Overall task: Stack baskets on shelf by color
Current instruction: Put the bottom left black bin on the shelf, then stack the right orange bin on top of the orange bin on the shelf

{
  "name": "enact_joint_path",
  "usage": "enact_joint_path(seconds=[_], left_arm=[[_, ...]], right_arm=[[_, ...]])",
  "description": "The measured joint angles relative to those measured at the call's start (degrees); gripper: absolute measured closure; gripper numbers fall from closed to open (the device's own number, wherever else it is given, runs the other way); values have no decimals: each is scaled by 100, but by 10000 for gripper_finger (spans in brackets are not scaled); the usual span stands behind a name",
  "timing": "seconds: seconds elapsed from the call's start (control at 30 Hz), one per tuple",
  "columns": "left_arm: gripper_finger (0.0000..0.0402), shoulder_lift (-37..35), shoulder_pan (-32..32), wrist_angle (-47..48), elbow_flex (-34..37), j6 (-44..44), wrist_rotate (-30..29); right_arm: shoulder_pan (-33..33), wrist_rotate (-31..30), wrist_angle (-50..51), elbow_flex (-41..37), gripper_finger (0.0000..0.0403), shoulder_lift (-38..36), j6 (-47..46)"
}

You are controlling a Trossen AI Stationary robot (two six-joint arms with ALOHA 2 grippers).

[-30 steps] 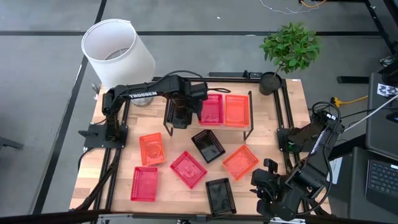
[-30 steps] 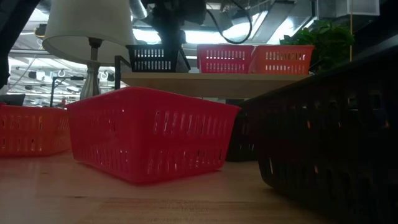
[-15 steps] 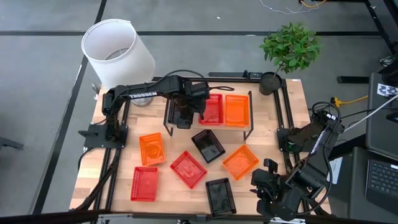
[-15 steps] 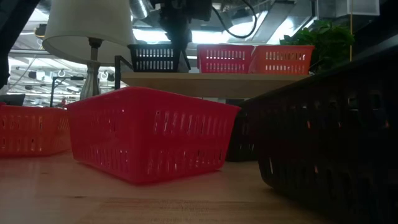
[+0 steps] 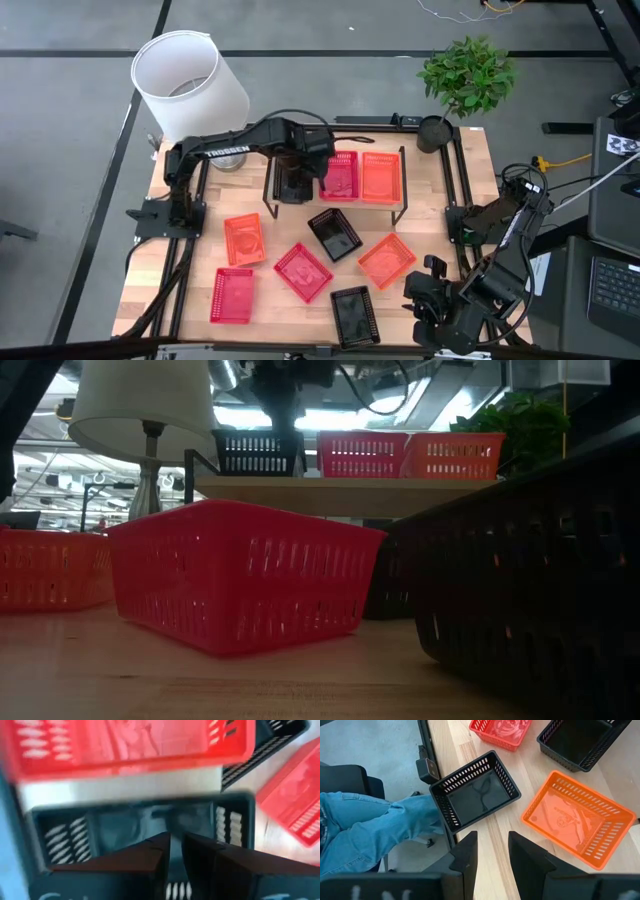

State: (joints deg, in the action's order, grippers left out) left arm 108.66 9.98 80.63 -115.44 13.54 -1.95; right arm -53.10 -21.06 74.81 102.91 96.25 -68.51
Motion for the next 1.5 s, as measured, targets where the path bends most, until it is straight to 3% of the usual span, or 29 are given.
enact_joint_path(seconds=[0.27,0.47,0.67,0.77,0.97,1.17,1.3,1.4,1.5], left_arm=[[363,-11,-137,947,-1167,-718,-113],[363,-478,-332,919,-1189,-1663,1636],[363,-1268,-1027,950,-724,-2469,1867],[363,-1825,-1609,943,-305,-2886,1474],[363,-2810,-3011,851,897,-3922,-145],[363,-3621,-4148,-594,2510,-4590,-1102],[363,-3893,-4615,-1811,3620,-4461,-1398],[363,-3985,-4831,-2535,4318,-4444,-1485],[363,-3977,-4925,-3103,4848,-4318,-1491]], right_arm=[[0,11,-26,0,295,0,-25],[-2,18,-57,0,295,25,-313],[-2,15,-92,0,295,122,-475],[0,13,-92,0,295,199,-475],[-2,-106,-90,0,295,410,-482],[21,-692,108,0,295,770,-928],[85,-713,782,0,295,1100,-1818],[162,-405,1172,0,295,1347,-2548],[245,-328,1200,0,295,1585,-2723]])
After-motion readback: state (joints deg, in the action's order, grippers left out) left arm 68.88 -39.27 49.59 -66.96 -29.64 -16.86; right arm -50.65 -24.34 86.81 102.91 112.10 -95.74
